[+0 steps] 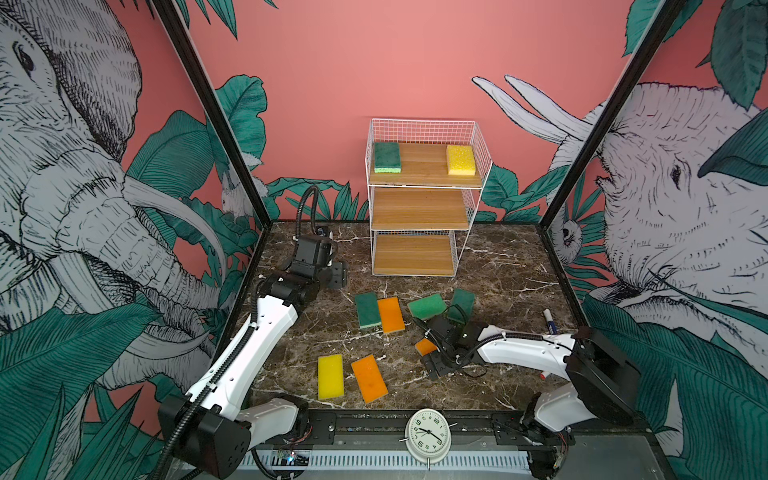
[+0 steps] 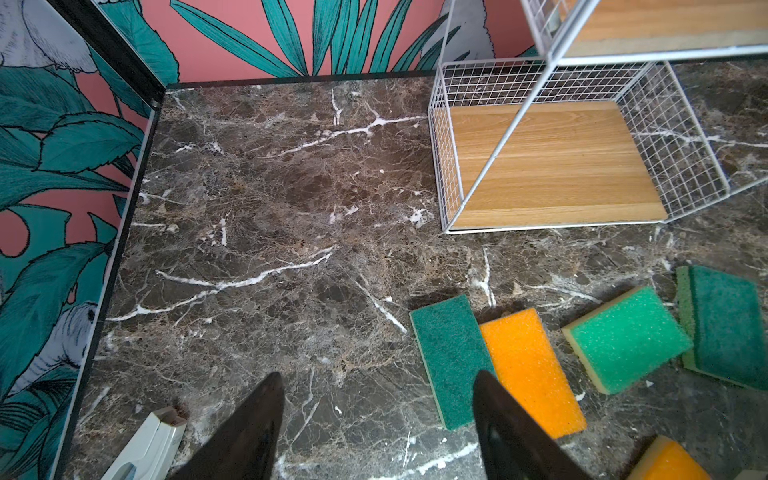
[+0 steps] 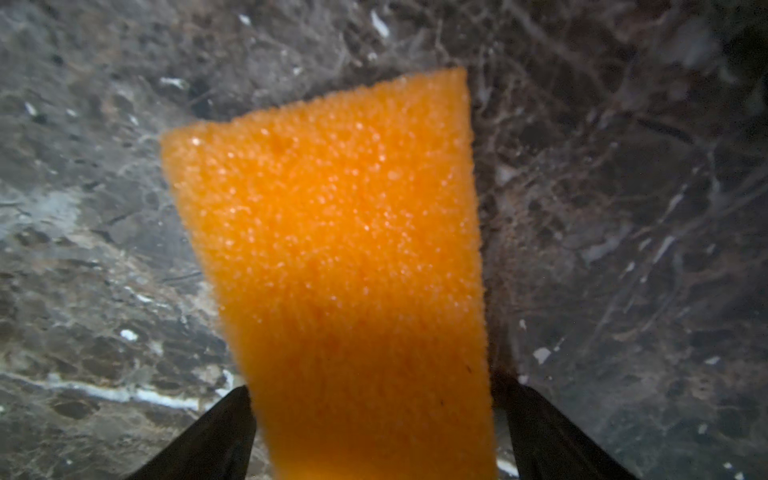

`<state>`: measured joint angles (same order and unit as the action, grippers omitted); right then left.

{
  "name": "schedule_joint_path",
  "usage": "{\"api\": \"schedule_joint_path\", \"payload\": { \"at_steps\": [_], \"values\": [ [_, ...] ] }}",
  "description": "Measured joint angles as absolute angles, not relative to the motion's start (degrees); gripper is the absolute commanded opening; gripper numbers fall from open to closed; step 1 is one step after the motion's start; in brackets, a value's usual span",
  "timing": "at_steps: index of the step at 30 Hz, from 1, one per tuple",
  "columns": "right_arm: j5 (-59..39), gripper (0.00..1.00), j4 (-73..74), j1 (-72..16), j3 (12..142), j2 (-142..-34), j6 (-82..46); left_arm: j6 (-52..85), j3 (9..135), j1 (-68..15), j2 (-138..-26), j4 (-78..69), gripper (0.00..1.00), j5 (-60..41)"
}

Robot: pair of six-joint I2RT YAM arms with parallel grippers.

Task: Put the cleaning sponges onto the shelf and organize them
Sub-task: 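Close the right gripper on the orange sponge and lift it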

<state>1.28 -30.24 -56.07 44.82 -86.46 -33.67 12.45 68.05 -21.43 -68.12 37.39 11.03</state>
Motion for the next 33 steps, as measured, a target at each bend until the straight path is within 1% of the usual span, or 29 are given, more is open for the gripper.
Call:
{"api": "schedule_joint_path", "payload": {
  "at_steps": [9, 15, 23, 33],
  "values": [
    [1.41, 0.94, -30.24, -58.02, 44.75, -86.74, -33.41, 12.45, 68.05, -21.43, -67.46, 37.43, 0.73, 10.92],
    [2.31, 0.89, -29.80, -58.24, 44.18, -86.39, -34.20, 12.67, 68.03, -21.43, -66.57, 37.43, 0.73, 10.90],
    [4.19, 0.88, -30.65, -59.24, 44.97, -87.37, -34.59, 12.62, 67.77, -21.43, -65.34, 38.09, 0.73, 11.27],
    [4.16, 0.84, -31.42, -60.40, 45.12, -87.35, -35.62, 12.62, 67.00, -21.43, -63.68, 38.50, 0.73, 11.42]
  ]
}}
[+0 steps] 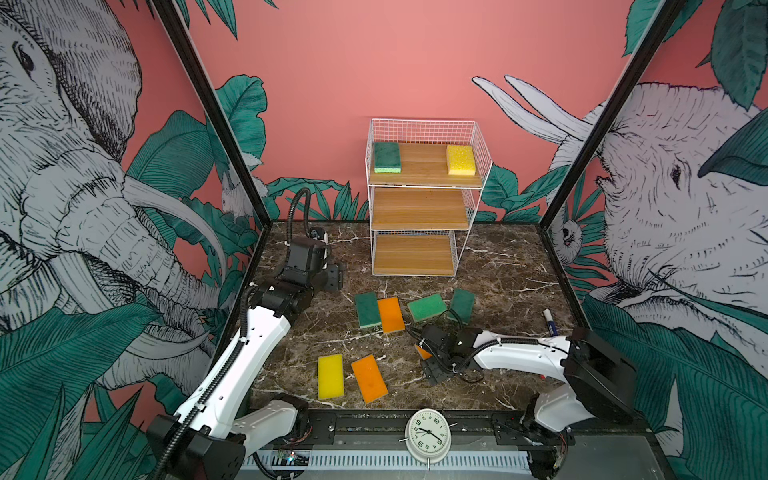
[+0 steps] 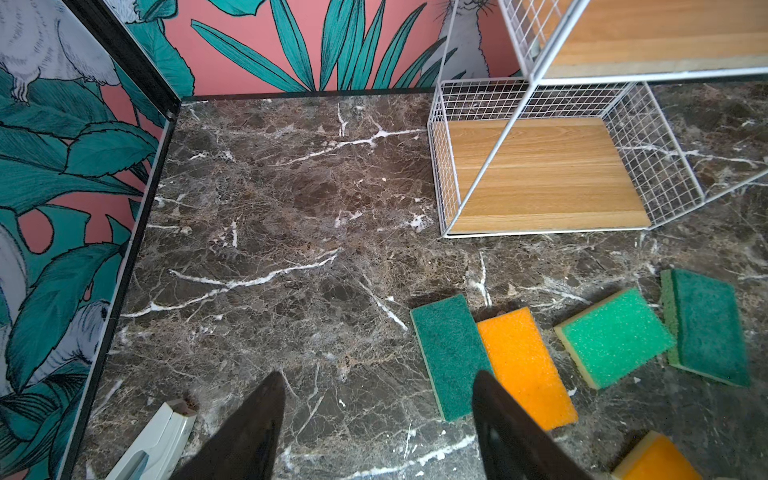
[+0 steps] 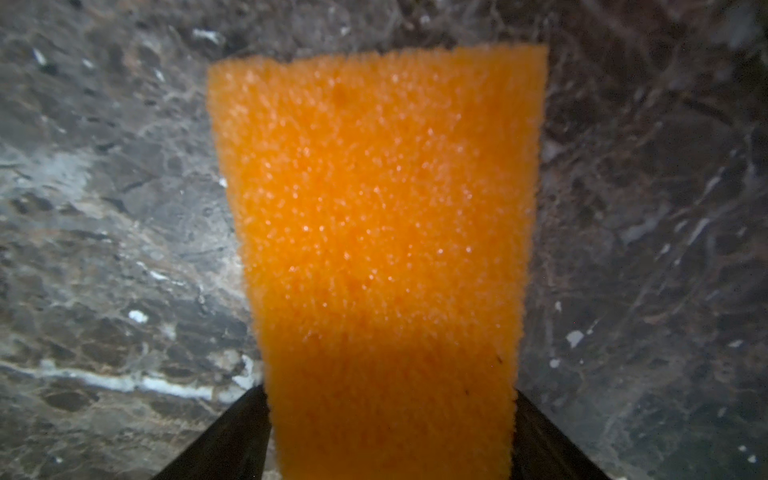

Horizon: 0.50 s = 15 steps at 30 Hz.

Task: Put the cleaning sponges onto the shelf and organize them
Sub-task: 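Close the right gripper on the orange sponge and lift it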

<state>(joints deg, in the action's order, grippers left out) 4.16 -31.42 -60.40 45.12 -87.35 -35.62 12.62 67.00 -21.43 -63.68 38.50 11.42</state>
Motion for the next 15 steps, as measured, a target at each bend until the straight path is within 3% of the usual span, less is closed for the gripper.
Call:
{"api": "schedule_joint_path", "payload": {
  "at_steps": [3, 11, 15],
  "values": [
    [4.12, 0.84, -31.70, -60.58, 45.12, -87.33, -36.18, 12.62, 66.85, -21.43, -63.68, 38.54, 0.73, 11.40],
    [4.12, 0.66, -31.73, -61.04, 45.10, -87.31, -37.52, 12.62, 66.50, -21.43, -63.66, 38.65, 0.73, 11.42],
    [4.25, 0.64, -31.86, -61.19, 45.12, -87.22, -37.52, 12.60, 66.50, -21.43, -63.66, 38.65, 0.73, 11.42]
  ]
}}
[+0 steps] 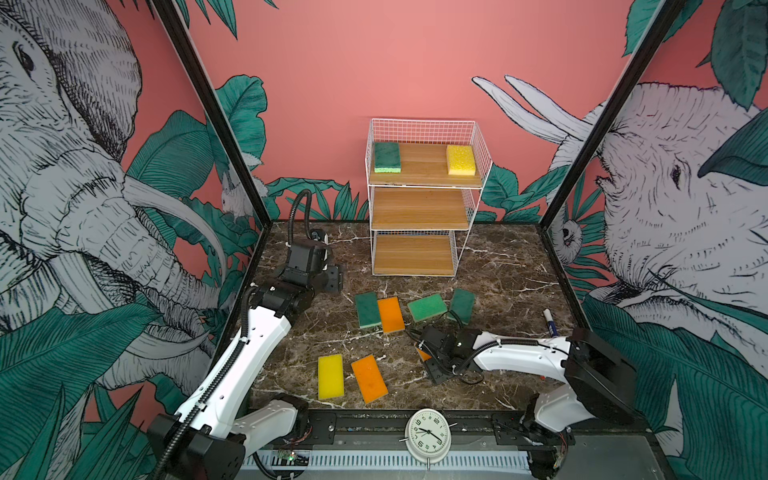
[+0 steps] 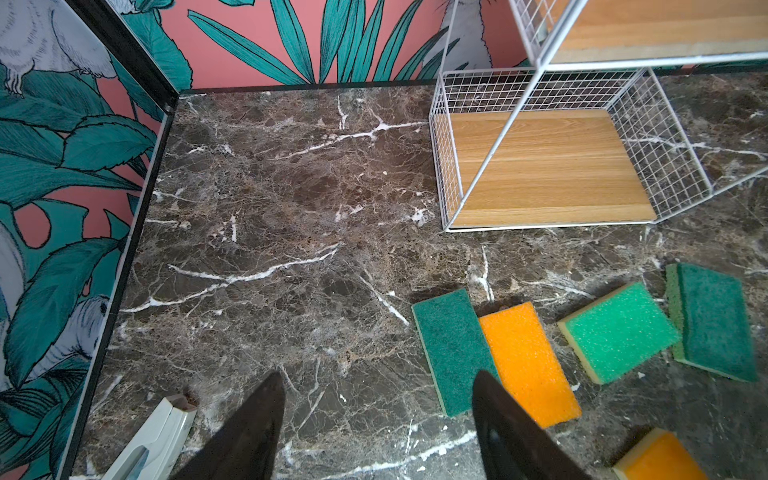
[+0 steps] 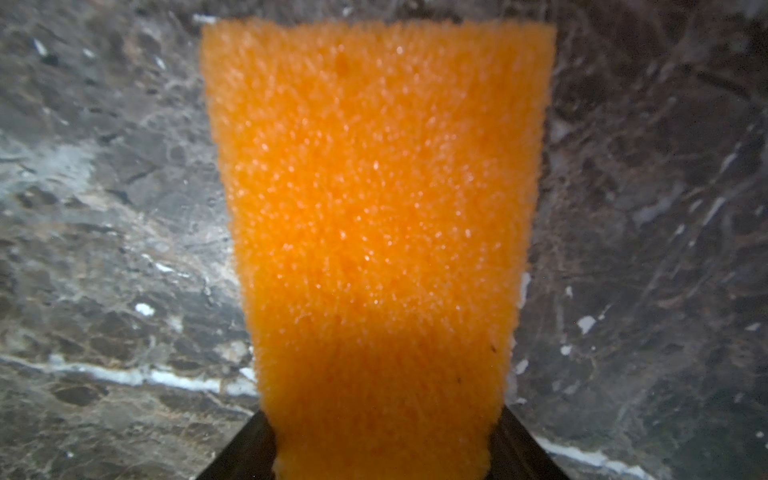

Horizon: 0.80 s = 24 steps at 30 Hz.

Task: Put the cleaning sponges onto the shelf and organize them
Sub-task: 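Close the right gripper on the orange sponge and lift it, then carry the orange sponge with the right gripper up toward the top shelf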

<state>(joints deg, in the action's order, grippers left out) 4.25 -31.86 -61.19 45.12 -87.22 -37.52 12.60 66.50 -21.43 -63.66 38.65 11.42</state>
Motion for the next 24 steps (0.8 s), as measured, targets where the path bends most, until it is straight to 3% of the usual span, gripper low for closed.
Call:
{"api": "schedule_joint_path", "payload": {
  "at_steps": [9, 24],
  "values": [
    [7.20, 0.63, -39.59, -61.19, 49.65, -83.13, -37.50, 12.38, 66.72, -21.43, -63.66, 38.63, 0.73, 11.38],
    [15.92, 0.61, -44.47, -61.17, 71.07, -77.01, -32.58, 10.63, 72.31, -21.37, -63.96, 37.74, 0.74, 9.43]
  ]
}}
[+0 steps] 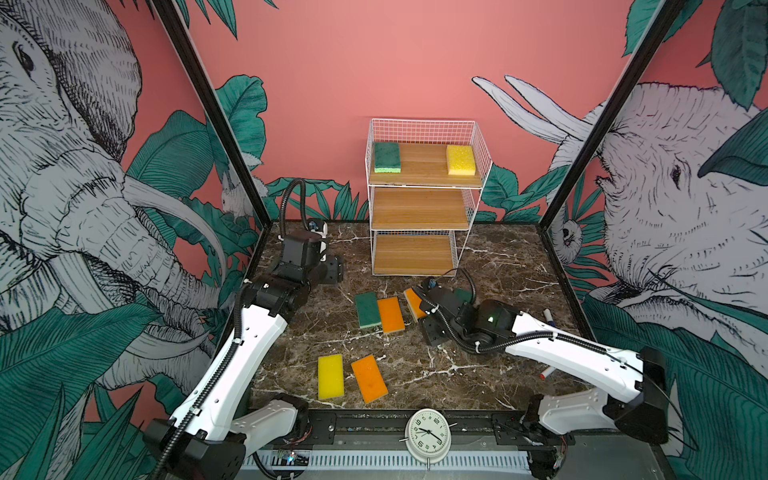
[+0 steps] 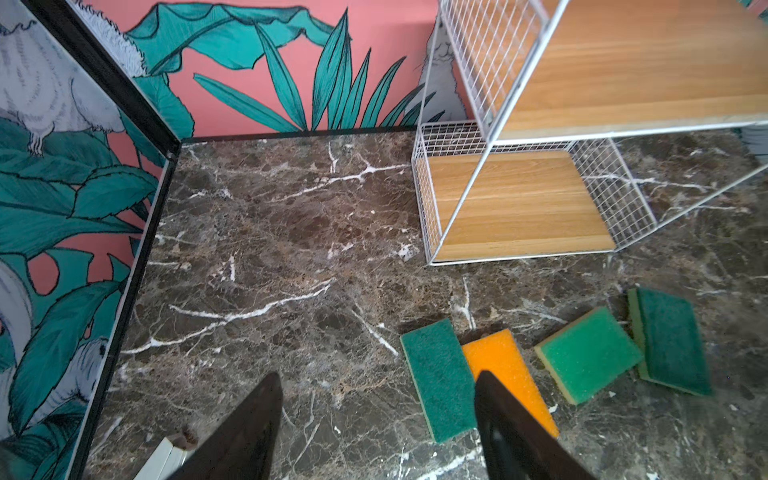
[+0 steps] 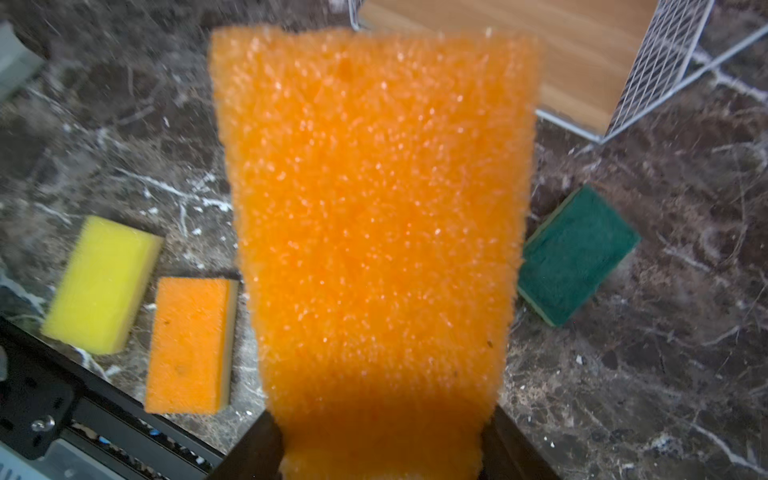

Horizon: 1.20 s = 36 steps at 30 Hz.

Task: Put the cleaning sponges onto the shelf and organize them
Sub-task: 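Carry the orange sponge with the right gripper up toward the top shelf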

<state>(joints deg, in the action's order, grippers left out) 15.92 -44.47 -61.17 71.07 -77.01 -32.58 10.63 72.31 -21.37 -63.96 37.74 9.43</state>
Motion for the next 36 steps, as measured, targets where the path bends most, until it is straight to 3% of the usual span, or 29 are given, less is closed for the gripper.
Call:
{"api": "schedule_joint_path", "payload": {
  "at_steps": [17, 36],
  "values": [
    [15.73, 0.60, -42.92, -53.30, 100.16, -86.04, -18.20, 7.88, 77.58, -21.32, -69.04, 36.49, 0.75, 9.67],
    [15.94, 0.62, -40.25, -46.33, 121.89, -96.92, -8.01, 7.92, 82.54, -21.12, -73.91, 35.24, 0.75, 9.21]
  ]
}}
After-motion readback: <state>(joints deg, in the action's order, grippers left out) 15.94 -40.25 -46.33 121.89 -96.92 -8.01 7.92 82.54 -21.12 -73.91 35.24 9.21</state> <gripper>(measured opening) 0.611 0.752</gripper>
